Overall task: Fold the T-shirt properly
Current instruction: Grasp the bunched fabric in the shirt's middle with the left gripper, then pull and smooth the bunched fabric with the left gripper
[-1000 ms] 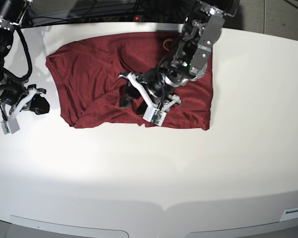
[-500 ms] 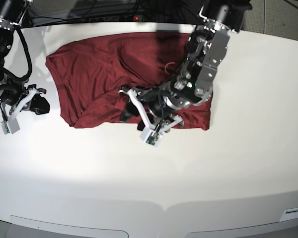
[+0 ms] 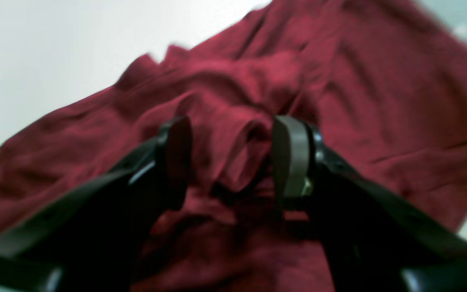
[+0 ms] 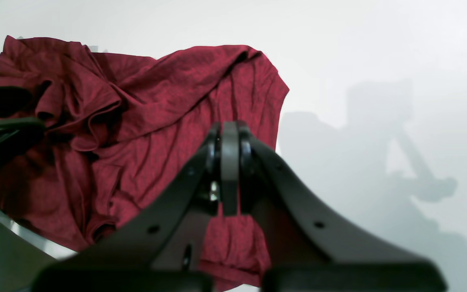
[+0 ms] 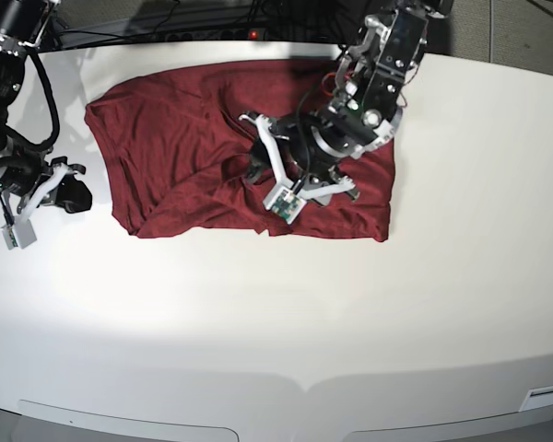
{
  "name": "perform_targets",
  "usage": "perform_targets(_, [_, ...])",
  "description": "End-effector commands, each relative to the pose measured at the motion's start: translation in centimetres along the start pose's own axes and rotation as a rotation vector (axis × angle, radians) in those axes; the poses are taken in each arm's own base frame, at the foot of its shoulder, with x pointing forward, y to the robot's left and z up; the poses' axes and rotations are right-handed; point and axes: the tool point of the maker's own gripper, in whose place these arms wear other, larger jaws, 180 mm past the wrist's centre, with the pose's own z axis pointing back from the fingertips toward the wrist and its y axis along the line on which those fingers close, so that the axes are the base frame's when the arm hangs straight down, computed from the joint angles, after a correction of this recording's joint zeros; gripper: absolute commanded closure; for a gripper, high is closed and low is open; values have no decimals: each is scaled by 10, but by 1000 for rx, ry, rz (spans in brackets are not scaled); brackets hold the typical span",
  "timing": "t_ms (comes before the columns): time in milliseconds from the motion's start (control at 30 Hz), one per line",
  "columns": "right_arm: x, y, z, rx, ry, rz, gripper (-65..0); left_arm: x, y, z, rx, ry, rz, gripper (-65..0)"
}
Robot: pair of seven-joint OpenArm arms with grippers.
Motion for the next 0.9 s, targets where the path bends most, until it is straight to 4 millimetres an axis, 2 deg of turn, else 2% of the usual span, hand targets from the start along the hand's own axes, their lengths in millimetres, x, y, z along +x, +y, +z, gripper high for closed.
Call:
perform_targets(0, [17, -2, 6, -4, -47, 28, 0, 17, -3, 2, -2, -71, -9, -302])
perform_targets(300, [17, -2, 6, -4, -48, 28, 0, 17, 0, 4, 40, -101, -65, -163])
perform_targets(433, [17, -2, 6, -4, -47, 28, 0, 17, 0, 4, 40, -100, -65, -48])
perform_targets(733, [17, -2, 6, -4, -47, 28, 0, 17, 0, 4, 40, -99, -65, -31])
perform_targets(767, [17, -2, 6, -4, -47, 28, 0, 17, 0, 4, 40, -99, -65, -7])
perform_targets(867, [17, -2, 6, -4, -47, 28, 0, 17, 0, 4, 40, -101, -64, 0])
